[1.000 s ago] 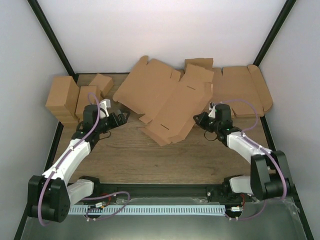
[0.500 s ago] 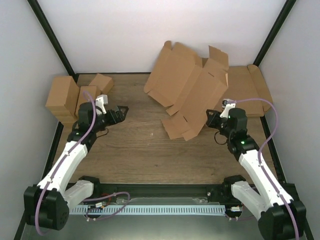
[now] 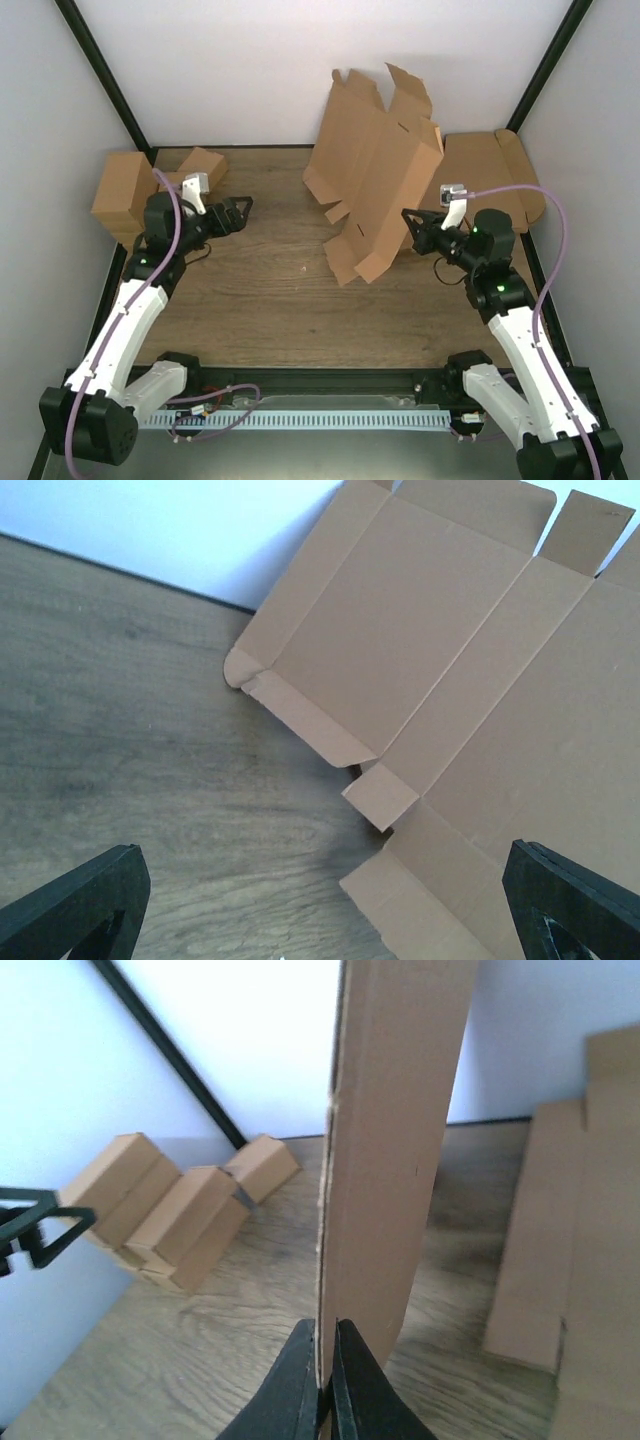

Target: Fold the paper box

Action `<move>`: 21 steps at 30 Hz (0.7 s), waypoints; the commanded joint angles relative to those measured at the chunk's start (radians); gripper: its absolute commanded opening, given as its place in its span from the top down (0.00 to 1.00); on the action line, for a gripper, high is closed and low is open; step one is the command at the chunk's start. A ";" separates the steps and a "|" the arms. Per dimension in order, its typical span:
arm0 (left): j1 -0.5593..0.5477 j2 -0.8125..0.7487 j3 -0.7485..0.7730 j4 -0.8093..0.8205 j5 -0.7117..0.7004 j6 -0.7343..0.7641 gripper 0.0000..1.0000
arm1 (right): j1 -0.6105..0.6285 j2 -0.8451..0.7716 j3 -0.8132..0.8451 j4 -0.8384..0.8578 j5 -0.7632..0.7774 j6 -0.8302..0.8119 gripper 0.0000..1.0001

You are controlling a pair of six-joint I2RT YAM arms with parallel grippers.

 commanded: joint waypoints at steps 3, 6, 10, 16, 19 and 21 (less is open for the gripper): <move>-0.004 -0.040 0.145 -0.104 -0.035 0.053 0.00 | 0.004 -0.039 0.159 0.039 -0.147 -0.040 0.99; -0.004 -0.054 0.228 -0.166 -0.042 0.074 0.00 | 0.004 -0.020 0.219 0.014 -0.171 -0.032 0.99; -0.004 -0.068 0.332 -0.224 -0.021 0.069 0.00 | 0.003 0.052 0.358 -0.058 -0.309 -0.025 0.99; -0.004 -0.102 0.450 -0.274 0.032 0.088 0.00 | 0.006 0.132 0.511 -0.001 -0.599 0.066 0.99; -0.004 -0.146 0.514 -0.292 -0.004 0.116 0.00 | 0.004 0.182 0.602 -0.039 -0.705 0.109 0.99; -0.004 -0.170 0.562 -0.315 -0.034 0.134 0.00 | 0.004 0.246 0.670 -0.114 -0.788 0.128 0.99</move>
